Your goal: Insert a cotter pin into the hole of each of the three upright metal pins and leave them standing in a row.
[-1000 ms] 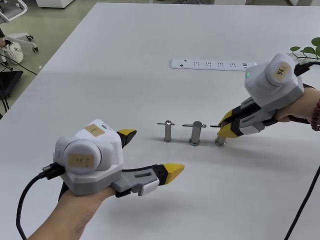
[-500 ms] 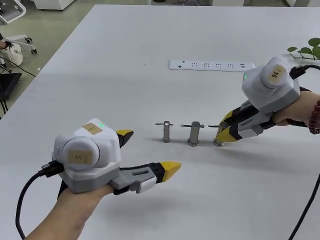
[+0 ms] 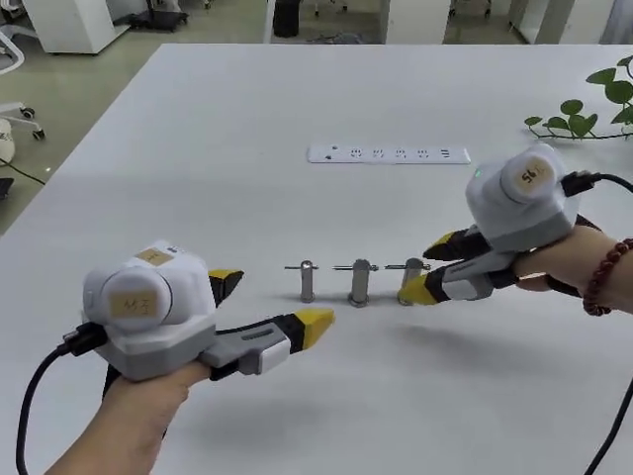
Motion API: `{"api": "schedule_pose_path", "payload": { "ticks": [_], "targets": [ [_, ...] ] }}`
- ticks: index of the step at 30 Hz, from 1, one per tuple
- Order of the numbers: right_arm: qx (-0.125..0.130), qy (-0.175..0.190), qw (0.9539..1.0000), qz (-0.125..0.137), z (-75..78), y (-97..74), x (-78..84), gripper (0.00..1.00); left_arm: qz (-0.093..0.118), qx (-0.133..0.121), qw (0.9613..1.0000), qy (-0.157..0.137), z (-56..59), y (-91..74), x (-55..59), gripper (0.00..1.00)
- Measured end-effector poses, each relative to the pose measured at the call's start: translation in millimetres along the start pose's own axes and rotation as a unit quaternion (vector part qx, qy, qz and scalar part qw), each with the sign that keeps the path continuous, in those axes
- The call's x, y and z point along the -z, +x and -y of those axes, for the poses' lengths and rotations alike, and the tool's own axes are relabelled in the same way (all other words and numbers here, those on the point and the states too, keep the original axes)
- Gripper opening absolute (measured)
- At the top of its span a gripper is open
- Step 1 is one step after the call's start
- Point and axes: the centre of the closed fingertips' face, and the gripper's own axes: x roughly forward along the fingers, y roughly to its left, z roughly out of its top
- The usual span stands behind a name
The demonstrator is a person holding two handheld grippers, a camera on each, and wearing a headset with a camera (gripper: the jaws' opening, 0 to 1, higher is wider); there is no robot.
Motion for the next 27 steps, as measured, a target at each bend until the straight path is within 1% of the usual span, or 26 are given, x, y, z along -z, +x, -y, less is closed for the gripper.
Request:
{"api": "schedule_pose_path", "payload": {
  "ticks": [2, 3, 4, 5, 7, 9, 11, 12, 13, 15, 16, 17, 18, 19, 21, 22, 25, 26, 27],
  "targets": [
    [0.012, 0.009, 0.9998, 0.013, -0.9, -3.9, -2.6, 0.45, -0.001, -0.006, 1.0000, 0.002, -3.2, 0.5, -1.3, 0.71],
    [0.026, 0.020, 0.9992, 0.024, 0.1, -7.3, -4.6, 0.47, -0.004, -0.010, 0.9999, 0.002, -5.4, 0.9, -1.5, 0.71],
    [0.033, 0.024, 0.9988, 0.029, -0.1, -9.1, -5.4, 0.48, -0.006, -0.012, 0.9999, 0.004, -6.7, 1.2, -1.6, 0.71],
    [0.039, 0.037, 0.9977, 0.041, -1.7, -12.0, -7.3, 0.49, -0.006, -0.015, 0.9999, 0.005, -8.0, 1.0, -2.3, 0.71],
    [0.052, 0.060, 0.9955, 0.052, -2.5, -16.3, -7.6, 0.52, -0.005, -0.016, 0.9999, 0.003, -8.4, 0.6, -3.8, 0.71],
    [0.057, 0.068, 0.9937, 0.068, -5.7, -19.2, -9.0, 0.54, -0.003, -0.017, 0.9998, 0.001, -9.2, 0.1, -5.1, 0.71],
    [0.075, 0.065, 0.9928, 0.067, -8.5, -21.2, -3.3, 0.54, -0.004, -0.018, 0.9998, -0.002, -9.4, -0.6, -5.3, 0.71],
    [0.077, 0.070, 0.9922, 0.069, -11.3, -20.9, -1.9, 0.55, -0.004, -0.017, 0.9998, -0.002, -9.5, -0.7, -5.0, 0.71],
    [0.080, 0.084, 0.9896, 0.085, -14.2, -20.7, -2.6, 0.56, -0.006, -0.018, 0.9998, 0.000, -9.7, -1.1, -4.5, 0.71],
    [0.078, 0.120, 0.9843, 0.103, -20.1, -20.7, -1.6, 0.58, -0.011, -0.021, 0.9997, 0.006, -10.0, -2.6, -3.0, 0.71],
    [0.081, 0.129, 0.9823, 0.109, -21.4, -21.3, -1.6, 0.58, -0.011, -0.022, 0.9997, 0.008, -10.2, -3.2, -2.8, 0.72],
    [0.090, 0.134, 0.9801, 0.116, -21.6, -23.2, -0.3, 0.59, -0.011, -0.023, 0.9996, 0.011, -9.7, -4.3, -2.6, 0.72],
    [0.093, 0.133, 0.9796, 0.119, -23.4, -24.4, 0.0, 0.60, -0.011, -0.023, 0.9996, 0.013, -9.1, -4.9, -2.5, 0.73],
    [0.102, 0.131, 0.9783, 0.124, -25.1, -26.3, 1.3, 0.60, -0.010, -0.025, 0.9995, 0.018, -8.7, -5.6, -2.4, 0.73],
    [0.109, 0.130, 0.9776, 0.124, -29.0, -27.4, 3.9, 0.62, -0.013, -0.027, 0.9992, 0.025, -8.6, -6.3, -1.8, 0.74],
    [0.117, 0.128, 0.9768, 0.126, -30.7, -28.7, 5.1, 0.63, -0.013, -0.029, 0.9991, 0.029, -8.9, -7.1, -1.3, 0.75],
    [0.136, 0.123, 0.9745, 0.129, -31.5, -31.1, 7.8, 0.63, -0.012, -0.032, 0.9990, 0.030, -8.2, -9.1, -0.9, 0.76],
    [0.143, 0.129, 0.9718, 0.136, -29.9, -32.4, 8.7, 0.63, -0.011, -0.033, 0.9990, 0.029, -7.9, -9.6, -0.4, 0.76],
    [0.144, 0.134, 0.9707, 0.138, -30.6, -33.0, 10.2, 0.63, -0.013, -0.033, 0.9990, 0.029, -7.4, -9.9, 0.1, 0.76]
  ]
}}
